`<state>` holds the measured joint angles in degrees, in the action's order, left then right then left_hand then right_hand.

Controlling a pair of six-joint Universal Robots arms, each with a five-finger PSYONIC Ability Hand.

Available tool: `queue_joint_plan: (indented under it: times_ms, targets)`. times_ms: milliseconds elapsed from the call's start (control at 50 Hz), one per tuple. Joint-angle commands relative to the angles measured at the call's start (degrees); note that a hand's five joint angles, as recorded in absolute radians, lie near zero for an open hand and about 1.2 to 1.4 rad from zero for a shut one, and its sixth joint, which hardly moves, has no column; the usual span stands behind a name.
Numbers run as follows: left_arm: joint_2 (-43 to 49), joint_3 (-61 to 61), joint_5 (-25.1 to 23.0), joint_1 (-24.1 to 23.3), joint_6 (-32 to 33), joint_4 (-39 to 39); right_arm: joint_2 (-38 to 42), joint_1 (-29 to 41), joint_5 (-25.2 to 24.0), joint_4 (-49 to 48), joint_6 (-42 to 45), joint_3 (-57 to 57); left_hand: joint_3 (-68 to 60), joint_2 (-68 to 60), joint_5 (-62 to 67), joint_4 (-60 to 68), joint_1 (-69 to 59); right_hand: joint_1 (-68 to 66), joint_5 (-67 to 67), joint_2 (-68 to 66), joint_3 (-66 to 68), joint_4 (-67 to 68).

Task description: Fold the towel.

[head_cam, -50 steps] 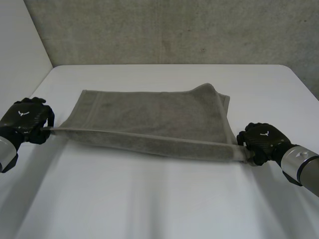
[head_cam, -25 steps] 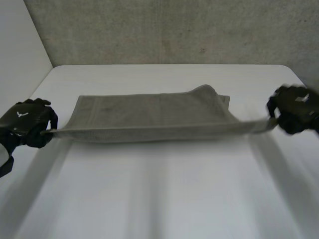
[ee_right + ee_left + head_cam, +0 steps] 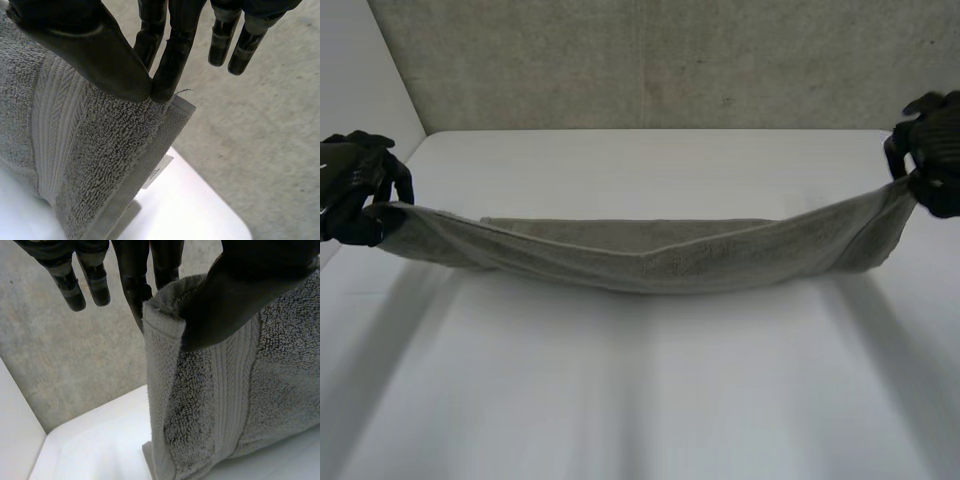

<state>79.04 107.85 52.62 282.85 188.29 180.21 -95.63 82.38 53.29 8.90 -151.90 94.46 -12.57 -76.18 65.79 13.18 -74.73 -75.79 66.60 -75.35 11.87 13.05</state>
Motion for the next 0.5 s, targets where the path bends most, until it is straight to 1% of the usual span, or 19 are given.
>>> queue_joint_plan:
  times_ms: [20, 40, 80, 120, 140, 160, 180, 220, 240, 260, 280, 300, 340, 360, 420, 440, 460, 480, 500]
  targets:
    - [7.1, -1.1, 0.4, -0.6, 0.4, 1.8, 8.6, 3.7, 0.7, -1.2, 5.6, 0.5, 2.6, -3.8, 4.2, -3.2, -5.3, -4.2, 3.4, -4.6, -1.9, -3.1]
    - [8.7, -1.3, 0.4, -0.8, 0.4, 1.8, 8.6, 3.7, 0.7, -1.2, 5.7, 0.5, 2.6, -3.8, 4.2, -3.2, -5.3, -4.2, 3.4, -4.6, -1.9, -3.1]
    - [10.7, -1.7, 0.4, -1.0, 0.4, 1.8, 12.6, 4.4, 1.1, -1.3, 9.2, -0.3, 2.6, -3.8, 4.2, -3.2, -5.3, -4.2, 3.4, -4.6, -1.9, -3.1]
    - [15.5, -3.3, 0.6, -1.6, 0.4, 1.7, 14.5, 4.8, 1.2, -1.3, 10.1, -0.8, 2.6, -3.8, 4.2, -3.2, -5.3, -4.2, 3.4, -4.6, -1.9, -3.1]
    - [15.5, -3.3, 0.6, -1.6, 0.4, 1.7, 14.5, 4.8, 1.2, -1.3, 10.1, -0.9, 2.6, -3.8, 4.2, -3.2, -5.3, -4.2, 3.4, -4.6, -1.9, -3.1]
    - [18.2, -4.7, 0.7, -2.3, 0.4, 1.7, 16.5, 5.4, 1.9, -1.5, 10.5, -2.0, 2.6, -3.8, 4.2, -3.2, -5.3, -4.2, 3.4, -4.6, -1.9, -3.1]
    - [18.3, -4.7, 0.7, -2.3, 0.4, 1.7, 18.6, 6.5, 2.9, -2.1, 10.4, -3.6, 2.6, -3.8, 4.2, -3.2, -5.3, -4.2, 3.4, -4.6, -1.9, -3.1]
    - [23.7, -8.1, 0.9, -4.2, 0.3, 1.6, 20.6, 7.8, 4.1, -3.1, 10.5, -5.0, 2.6, -3.8, 4.2, -3.2, -5.3, -4.2, 3.4, -4.6, -1.9, -3.1]
    - [23.7, -8.1, 0.9, -4.2, 0.3, 1.6, 22.4, 8.9, 5.4, -4.5, 10.7, -6.3, 2.6, -3.8, 4.2, -3.2, -5.3, -4.2, 3.4, -4.6, -1.9, -3.1]
    - [26.5, -10.1, 1.0, -5.5, 0.3, 1.6, 22.4, 8.9, 5.4, -4.5, 10.7, -6.3, 2.6, -3.8, 4.2, -3.2, -5.3, -4.2, 3.4, -4.6, -1.9, -3.1]
    - [29.5, -12.6, 1.6, -7.0, 0.2, 1.6, 24.0, 9.9, 6.6, -6.3, 10.4, -7.4, 2.6, -3.8, 4.2, -3.2, -5.3, -4.2, 3.4, -4.6, -1.9, -3.1]
    - [29.5, -12.6, 1.6, -7.1, 0.2, 1.5, 25.7, 10.5, 7.7, -8.5, 10.1, -8.7, 2.6, -3.8, 4.2, -3.2, -5.3, -4.2, 3.4, -4.6, -1.9, -3.1]
    - [34.2, -17.6, 4.1, -9.5, 0.0, 1.3, 27.5, 11.1, 8.8, -10.8, 10.0, -9.9, 2.6, -3.8, 4.2, -3.2, -5.3, -4.2, 3.4, -4.6, -1.9, -3.1]
    - [34.3, -17.6, 4.1, -9.5, 0.0, 1.3, 27.5, 11.1, 8.8, -10.8, 10.0, -9.9, 2.6, -3.8, 4.2, -3.2, -5.3, -4.2, 3.4, -4.6, -1.9, -3.1]
    - [40.5, -25.1, 8.5, -11.5, 0.1, 1.3, 31.0, 12.9, 10.9, -15.1, 10.0, -12.6, 2.6, -3.8, 4.2, -3.2, -5.3, -4.2, 3.4, -4.6, -1.9, -3.1]
    - [40.5, -25.1, 8.5, -11.5, 0.1, 1.3, 33.5, 13.9, 12.4, -17.5, 10.0, -14.6, 2.6, -3.8, 4.2, -3.2, -5.3, -4.2, 3.4, -4.6, -1.9, -3.1]
    - [42.3, -27.6, 10.0, -12.1, 0.1, 1.3, 33.5, 13.9, 12.5, -17.5, 10.0, -14.7, 2.6, -3.8, 4.2, -3.2, -5.3, -4.2, 3.4, -4.6, -1.9, -3.1]
    - [43.9, -29.8, 11.4, -12.6, 0.1, 1.3, 35.6, 14.3, 13.7, -19.2, 10.0, -16.2, 2.6, -3.8, 4.2, -3.2, -5.3, -4.2, 3.4, -4.6, -1.9, -3.1]
    - [43.9, -29.8, 11.5, -12.6, 0.1, 1.3, 35.6, 14.3, 13.7, -19.2, 10.0, -16.2, 2.6, -3.8, 4.2, -3.2, -5.3, -4.2, 3.4, -4.6, -1.9, -3.1]
